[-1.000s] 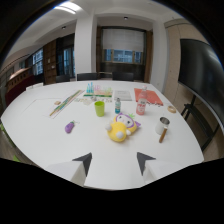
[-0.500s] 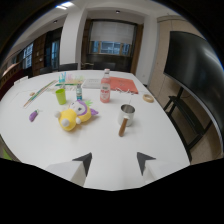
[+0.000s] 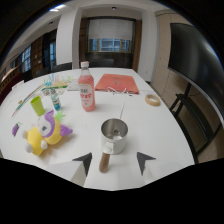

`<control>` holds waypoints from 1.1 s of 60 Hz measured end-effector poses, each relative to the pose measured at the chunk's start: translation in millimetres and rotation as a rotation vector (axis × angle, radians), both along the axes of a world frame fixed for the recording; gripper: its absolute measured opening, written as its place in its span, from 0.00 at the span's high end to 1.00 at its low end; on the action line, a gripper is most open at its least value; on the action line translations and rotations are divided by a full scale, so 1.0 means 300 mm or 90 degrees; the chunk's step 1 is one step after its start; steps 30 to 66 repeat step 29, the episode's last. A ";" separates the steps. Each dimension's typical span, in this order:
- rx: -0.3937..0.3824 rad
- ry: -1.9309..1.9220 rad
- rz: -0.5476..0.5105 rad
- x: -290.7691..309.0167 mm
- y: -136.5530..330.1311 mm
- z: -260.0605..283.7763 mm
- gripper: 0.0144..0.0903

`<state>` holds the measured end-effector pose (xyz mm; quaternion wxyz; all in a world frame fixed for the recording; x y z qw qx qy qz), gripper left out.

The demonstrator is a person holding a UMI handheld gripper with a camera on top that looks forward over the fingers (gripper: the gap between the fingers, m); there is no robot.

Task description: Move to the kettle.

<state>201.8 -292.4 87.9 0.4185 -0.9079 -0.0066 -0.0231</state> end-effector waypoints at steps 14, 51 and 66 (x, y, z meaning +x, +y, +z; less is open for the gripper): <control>-0.005 0.008 0.004 0.009 0.046 -0.011 0.06; -0.011 0.011 0.003 0.007 0.045 -0.013 0.07; -0.011 0.011 0.003 0.007 0.045 -0.013 0.07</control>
